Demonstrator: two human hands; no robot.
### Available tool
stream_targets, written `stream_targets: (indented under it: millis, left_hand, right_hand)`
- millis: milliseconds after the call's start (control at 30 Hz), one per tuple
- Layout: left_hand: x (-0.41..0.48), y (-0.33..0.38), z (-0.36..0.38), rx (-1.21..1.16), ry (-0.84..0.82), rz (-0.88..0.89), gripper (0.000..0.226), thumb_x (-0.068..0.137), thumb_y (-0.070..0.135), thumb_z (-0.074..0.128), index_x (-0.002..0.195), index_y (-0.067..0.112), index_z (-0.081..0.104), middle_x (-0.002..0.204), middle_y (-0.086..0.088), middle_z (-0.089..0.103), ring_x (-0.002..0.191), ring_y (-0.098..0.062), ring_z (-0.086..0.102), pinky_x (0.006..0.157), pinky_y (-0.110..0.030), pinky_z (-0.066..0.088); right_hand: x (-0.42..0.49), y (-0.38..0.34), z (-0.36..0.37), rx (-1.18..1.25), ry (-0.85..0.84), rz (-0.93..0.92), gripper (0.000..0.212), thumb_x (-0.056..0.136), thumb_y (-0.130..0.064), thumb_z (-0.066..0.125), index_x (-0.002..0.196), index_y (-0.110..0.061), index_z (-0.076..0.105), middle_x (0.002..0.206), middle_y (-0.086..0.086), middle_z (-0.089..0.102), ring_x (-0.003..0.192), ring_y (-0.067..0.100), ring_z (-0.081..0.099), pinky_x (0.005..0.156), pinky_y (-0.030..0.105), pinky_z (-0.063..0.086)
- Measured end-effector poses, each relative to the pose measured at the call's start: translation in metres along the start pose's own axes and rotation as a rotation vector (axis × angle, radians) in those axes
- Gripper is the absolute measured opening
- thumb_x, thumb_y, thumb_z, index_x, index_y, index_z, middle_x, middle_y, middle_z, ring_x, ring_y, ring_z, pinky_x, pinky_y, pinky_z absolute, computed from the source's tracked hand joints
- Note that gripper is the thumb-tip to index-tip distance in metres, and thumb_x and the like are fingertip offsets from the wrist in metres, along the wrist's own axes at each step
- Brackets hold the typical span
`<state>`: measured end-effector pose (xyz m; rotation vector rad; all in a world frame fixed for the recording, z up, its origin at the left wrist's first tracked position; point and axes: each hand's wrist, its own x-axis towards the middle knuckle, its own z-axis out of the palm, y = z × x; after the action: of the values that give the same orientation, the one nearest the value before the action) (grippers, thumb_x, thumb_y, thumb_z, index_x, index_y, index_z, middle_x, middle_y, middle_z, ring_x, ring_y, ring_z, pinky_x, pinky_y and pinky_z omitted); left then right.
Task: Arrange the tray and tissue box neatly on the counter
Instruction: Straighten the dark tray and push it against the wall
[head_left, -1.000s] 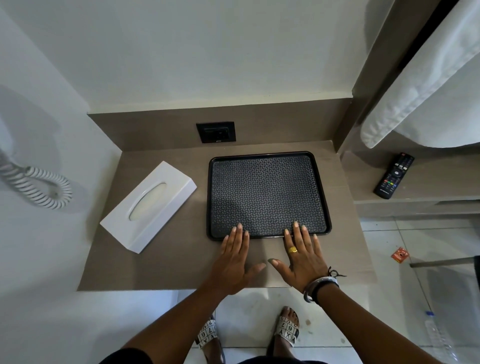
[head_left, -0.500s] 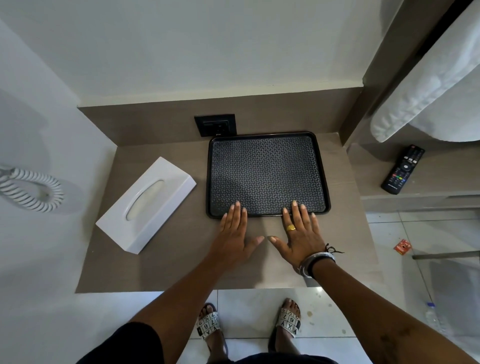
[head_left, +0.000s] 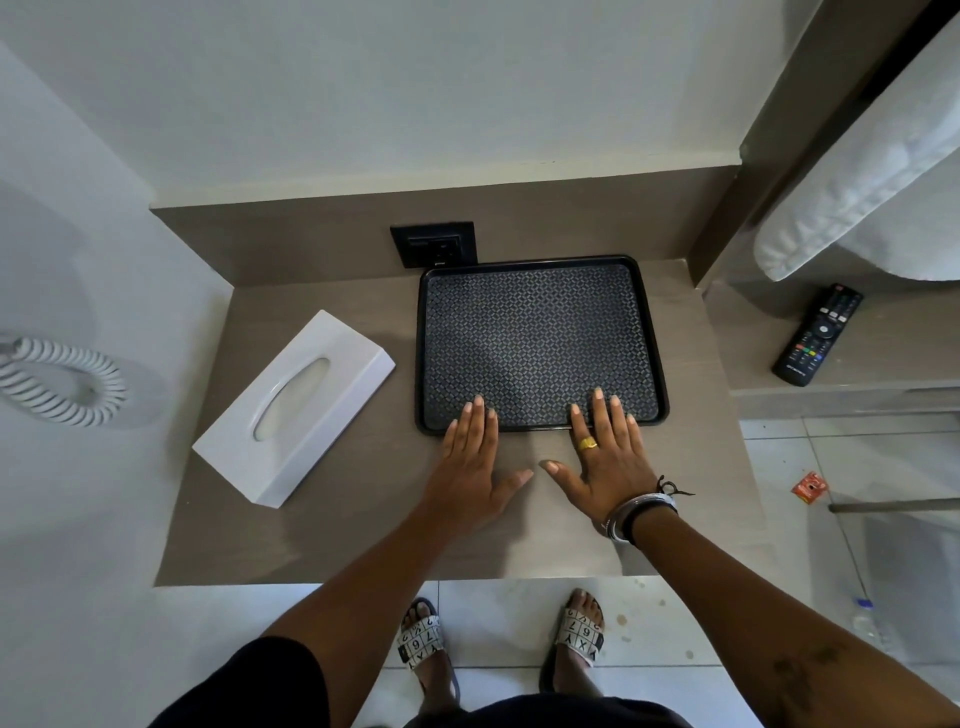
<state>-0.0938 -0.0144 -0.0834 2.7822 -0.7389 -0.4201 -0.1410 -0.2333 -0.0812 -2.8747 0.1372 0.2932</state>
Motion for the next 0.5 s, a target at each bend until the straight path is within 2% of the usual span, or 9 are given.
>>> stream_targets:
  millis: [100, 200, 300, 367, 433, 500]
  left_hand:
    - [-0.003, 0.001, -0.006, -0.029, 0.085, 0.0, 0.095, 0.09, 0.074, 0.021, 0.158, 0.013, -0.003, 0.166, -0.013, -0.015, 0.155, -0.026, -0.015, 0.127, -0.044, -0.003]
    - [-0.004, -0.003, -0.017, -0.096, 0.187, -0.05, 0.094, 0.091, 0.073, 0.02, 0.158, 0.011, -0.004, 0.167, -0.014, -0.013, 0.155, -0.025, -0.014, 0.126, -0.044, -0.005]
    - [-0.007, -0.022, -0.031, -0.158, 0.238, -0.156, 0.094, 0.091, 0.074, 0.018, 0.158, 0.013, -0.007, 0.167, -0.011, -0.015, 0.155, -0.021, -0.017, 0.125, -0.044, -0.007]
    - [-0.011, -0.043, -0.041, -0.132, 0.273, -0.215, 0.094, 0.091, 0.072, 0.021, 0.158, 0.01, -0.002, 0.167, -0.013, -0.008, 0.156, -0.024, -0.01, 0.126, -0.046, -0.003]
    - [-0.016, -0.067, -0.052, -0.092, 0.293, -0.268, 0.094, 0.091, 0.072, 0.023, 0.158, 0.009, 0.003, 0.168, -0.015, -0.003, 0.156, -0.027, -0.004, 0.126, -0.048, 0.001]
    - [-0.02, -0.09, -0.062, -0.063, 0.305, -0.326, 0.097, 0.089, 0.074, 0.022, 0.158, 0.01, 0.003, 0.167, -0.015, -0.001, 0.156, -0.028, -0.001, 0.126, -0.049, 0.002]
  right_hand:
    - [-0.005, -0.006, -0.006, 0.014, 0.078, -0.017, 0.089, 0.088, -0.074, 0.03, 0.155, -0.018, 0.016, 0.164, 0.013, -0.003, 0.152, 0.031, -0.002, 0.122, 0.049, 0.003]
    - [-0.011, -0.022, -0.012, 0.056, 0.111, -0.062, 0.087, 0.088, -0.073, 0.028, 0.154, -0.017, 0.018, 0.164, 0.015, 0.003, 0.152, 0.032, 0.001, 0.122, 0.05, 0.007]
    - [-0.021, -0.05, -0.01, 0.051, 0.099, -0.209, 0.083, 0.09, -0.069, 0.028, 0.154, -0.016, 0.022, 0.164, 0.016, 0.009, 0.152, 0.033, 0.007, 0.122, 0.051, 0.013]
    - [-0.027, -0.071, -0.004, 0.028, 0.085, -0.294, 0.082, 0.091, -0.068, 0.031, 0.153, -0.015, 0.026, 0.163, 0.017, 0.013, 0.151, 0.033, 0.012, 0.121, 0.051, 0.016]
    - [-0.03, -0.095, 0.007, 0.036, 0.047, -0.306, 0.082, 0.091, -0.067, 0.031, 0.154, -0.015, 0.024, 0.163, 0.015, 0.01, 0.151, 0.033, 0.009, 0.121, 0.051, 0.015]
    - [-0.033, -0.118, 0.02, 0.072, -0.003, -0.231, 0.084, 0.091, -0.067, 0.028, 0.155, -0.015, 0.018, 0.164, 0.014, 0.003, 0.152, 0.032, 0.002, 0.122, 0.052, 0.013]
